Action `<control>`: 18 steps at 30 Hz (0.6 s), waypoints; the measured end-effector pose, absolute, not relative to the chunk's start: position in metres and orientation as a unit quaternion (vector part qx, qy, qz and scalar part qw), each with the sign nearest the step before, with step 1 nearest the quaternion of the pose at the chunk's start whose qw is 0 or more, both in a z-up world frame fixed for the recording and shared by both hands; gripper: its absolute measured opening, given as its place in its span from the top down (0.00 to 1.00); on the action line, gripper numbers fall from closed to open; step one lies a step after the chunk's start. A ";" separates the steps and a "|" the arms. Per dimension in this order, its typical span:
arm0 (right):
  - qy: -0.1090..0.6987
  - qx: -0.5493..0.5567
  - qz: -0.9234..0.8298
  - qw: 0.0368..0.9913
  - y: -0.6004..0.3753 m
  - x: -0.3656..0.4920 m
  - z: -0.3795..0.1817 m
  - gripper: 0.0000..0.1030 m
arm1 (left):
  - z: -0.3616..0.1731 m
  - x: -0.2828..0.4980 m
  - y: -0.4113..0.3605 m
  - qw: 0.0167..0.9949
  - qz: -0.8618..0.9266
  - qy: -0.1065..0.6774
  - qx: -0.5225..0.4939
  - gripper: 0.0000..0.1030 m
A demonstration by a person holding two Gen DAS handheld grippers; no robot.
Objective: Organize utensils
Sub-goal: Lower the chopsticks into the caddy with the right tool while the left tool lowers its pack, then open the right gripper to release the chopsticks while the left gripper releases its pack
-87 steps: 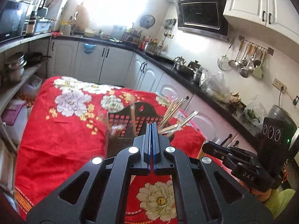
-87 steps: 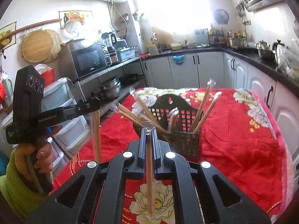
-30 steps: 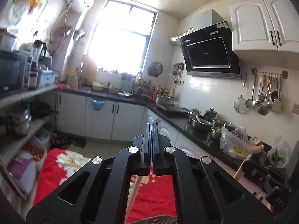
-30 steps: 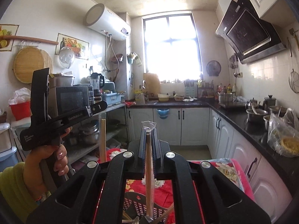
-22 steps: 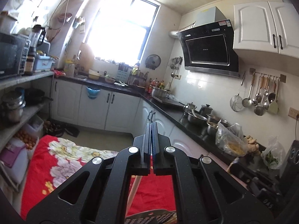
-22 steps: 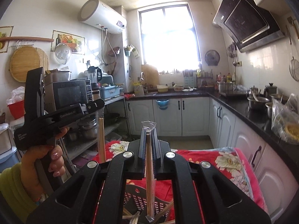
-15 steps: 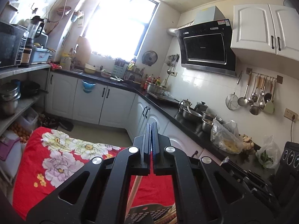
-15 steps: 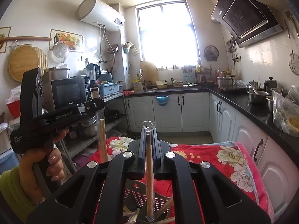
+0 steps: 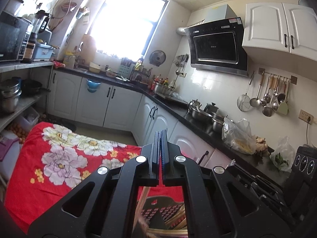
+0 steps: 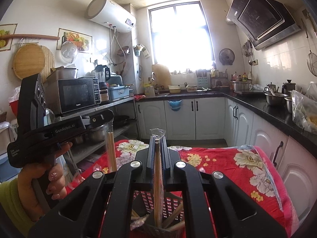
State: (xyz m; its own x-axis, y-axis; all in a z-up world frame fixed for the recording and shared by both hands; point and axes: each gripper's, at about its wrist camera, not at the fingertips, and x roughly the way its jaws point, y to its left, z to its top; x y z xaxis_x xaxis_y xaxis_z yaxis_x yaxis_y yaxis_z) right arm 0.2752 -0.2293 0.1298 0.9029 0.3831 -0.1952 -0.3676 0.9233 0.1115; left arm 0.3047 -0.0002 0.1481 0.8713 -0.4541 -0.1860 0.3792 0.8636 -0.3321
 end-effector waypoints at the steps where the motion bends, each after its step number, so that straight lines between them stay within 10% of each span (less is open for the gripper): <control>1: 0.109 0.036 0.191 0.975 -0.230 0.274 0.127 0.94 | 0.145 0.304 0.000 0.956 -0.218 0.135 -0.144 1.00; 18: 0.168 0.060 0.176 0.968 -0.242 0.255 0.108 0.94 | 0.128 0.275 0.016 0.950 -0.196 0.207 -0.128 0.90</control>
State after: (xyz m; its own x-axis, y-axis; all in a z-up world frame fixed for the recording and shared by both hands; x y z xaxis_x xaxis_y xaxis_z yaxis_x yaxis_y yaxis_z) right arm 0.2555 -0.2425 0.1076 0.8820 0.3609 -0.3031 -0.3205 0.9308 0.1757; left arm 0.2750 0.0157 0.1277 0.8373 -0.4259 -0.3429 0.3199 0.8902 -0.3245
